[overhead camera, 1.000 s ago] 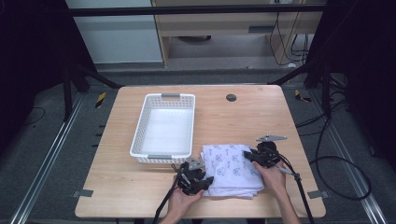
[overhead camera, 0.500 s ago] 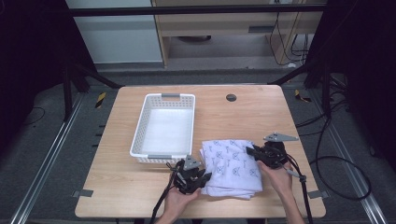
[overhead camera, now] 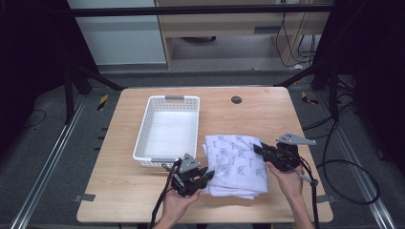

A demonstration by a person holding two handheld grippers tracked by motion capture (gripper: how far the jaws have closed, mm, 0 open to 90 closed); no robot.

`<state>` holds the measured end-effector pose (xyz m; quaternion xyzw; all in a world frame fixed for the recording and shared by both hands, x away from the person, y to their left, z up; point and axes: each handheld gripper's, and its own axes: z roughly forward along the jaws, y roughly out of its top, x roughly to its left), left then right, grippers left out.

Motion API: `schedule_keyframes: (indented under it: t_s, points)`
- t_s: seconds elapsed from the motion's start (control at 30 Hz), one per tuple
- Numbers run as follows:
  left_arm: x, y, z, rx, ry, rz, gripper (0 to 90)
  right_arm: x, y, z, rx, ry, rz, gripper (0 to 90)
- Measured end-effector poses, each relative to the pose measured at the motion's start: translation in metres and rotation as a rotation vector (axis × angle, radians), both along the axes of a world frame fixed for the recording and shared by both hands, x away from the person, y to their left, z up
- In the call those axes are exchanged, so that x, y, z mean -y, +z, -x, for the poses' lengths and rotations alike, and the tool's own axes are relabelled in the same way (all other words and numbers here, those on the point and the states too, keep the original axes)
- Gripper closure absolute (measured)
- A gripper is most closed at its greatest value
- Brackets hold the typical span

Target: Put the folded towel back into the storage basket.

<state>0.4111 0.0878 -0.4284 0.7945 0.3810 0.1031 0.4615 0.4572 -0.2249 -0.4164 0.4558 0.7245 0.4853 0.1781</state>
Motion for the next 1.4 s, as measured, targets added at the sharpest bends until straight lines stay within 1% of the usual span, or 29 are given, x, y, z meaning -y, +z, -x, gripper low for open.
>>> schedule_keyframes:
  t_s: [0.03,0.13,0.2,0.23,0.3,0.33,0.37,0.4,0.43,0.47,0.5,0.53,0.63,0.67,0.7,0.73,0.8,0.83,0.97,1.0,1.03,1.07,1.1,1.13,1.17,1.2,1.4]
  points:
    - [-0.001,0.003,0.001,0.014,0.002,-0.005,74.1,-0.002,0.003,0.001,0.017,-0.001,0.001,75.8]
    - [-0.002,0.004,0.001,0.023,0.006,-0.012,74.1,-0.005,0.005,0.002,0.026,-0.003,0.001,75.9]
    - [-0.003,0.006,0.001,0.027,0.008,-0.011,74.2,-0.008,0.009,0.002,0.041,0.000,0.008,76.0]
    - [-0.003,0.007,0.002,0.033,0.012,-0.009,74.2,-0.008,0.009,0.002,0.041,0.000,0.008,76.0]
    - [-0.005,0.014,0.004,0.051,0.011,-0.009,74.2,-0.012,0.015,0.003,0.060,0.000,0.005,76.0]
    - [-0.006,0.016,0.004,0.061,0.010,-0.009,74.2,-0.012,0.015,0.003,0.060,0.000,0.005,76.0]
    - [-0.008,0.023,0.006,0.080,0.012,-0.008,74.2,-0.014,0.020,0.004,0.073,0.002,-0.002,76.0]
    - [-0.008,0.023,0.006,0.080,0.012,-0.008,74.2,-0.014,0.020,0.004,0.073,0.002,-0.002,76.0]
    - [-0.012,0.028,0.008,0.096,0.013,-0.002,74.2,-0.015,0.026,0.006,0.084,0.008,-0.014,76.0]
    - [-0.012,0.028,0.008,0.096,0.013,-0.002,74.2,-0.015,0.026,0.006,0.084,0.008,-0.014,76.0]
    - [-0.014,0.032,0.008,0.106,0.013,0.004,74.2,-0.016,0.032,0.007,0.096,0.006,-0.022,76.1]
    - [-0.014,0.032,0.008,0.106,0.013,0.004,74.2,-0.016,0.032,0.007,0.096,0.006,-0.022,76.1]
    - [-0.017,0.040,0.006,0.119,0.016,0.016,74.2,-0.020,0.041,0.007,0.113,0.004,-0.018,76.2]
    - [-0.019,0.044,0.004,0.130,0.017,0.015,74.2,-0.023,0.047,0.005,0.124,-0.004,-0.015,76.3]
    - [-0.020,0.047,0.002,0.138,0.019,0.015,74.2,-0.025,0.050,0.005,0.129,-0.006,-0.015,76.3]
    - [-0.020,0.047,0.002,0.138,0.019,0.015,74.2,-0.026,0.054,0.003,0.139,-0.009,-0.015,76.3]
    - [-0.023,0.052,-0.001,0.149,0.021,0.022,74.2,-0.029,0.060,0.001,0.153,-0.014,-0.022,76.3]
    - [-0.026,0.057,-0.004,0.156,0.028,0.033,74.2,-0.030,0.062,0.000,0.158,-0.015,-0.025,76.3]
    - [-0.032,0.062,-0.008,0.164,0.035,0.042,74.2,-0.035,0.069,-0.004,0.169,-0.021,-0.028,76.4]
    - [-0.037,0.065,-0.010,0.169,0.040,0.045,74.2,-0.040,0.072,-0.006,0.174,-0.018,-0.027,76.4]
    - [-0.037,0.065,-0.010,0.169,0.040,0.045,74.2,-0.043,0.073,-0.008,0.176,-0.017,-0.027,76.4]
    - [-0.040,0.066,-0.011,0.171,0.045,0.050,74.2,-0.043,0.073,-0.008,0.176,-0.017,-0.027,76.4]
    - [-0.046,0.068,-0.013,0.169,0.053,0.064,74.3,-0.048,0.076,-0.010,0.177,-0.016,-0.026,76.4]
    - [-0.046,0.068,-0.013,0.169,0.053,0.064,74.3,-0.048,0.076,-0.010,0.177,-0.016,-0.026,76.4]
    - [-0.048,0.069,-0.014,0.170,0.056,0.061,74.2,-0.053,0.078,-0.013,0.179,-0.013,-0.024,76.4]
    - [-0.051,0.070,-0.015,0.172,0.063,0.066,74.2,-0.053,0.078,-0.013,0.179,-0.013,-0.024,76.4]
    - [-0.068,0.077,-0.022,0.180,0.105,0.095,74.3,-0.072,0.087,-0.024,0.195,-0.002,-0.026,76.4]
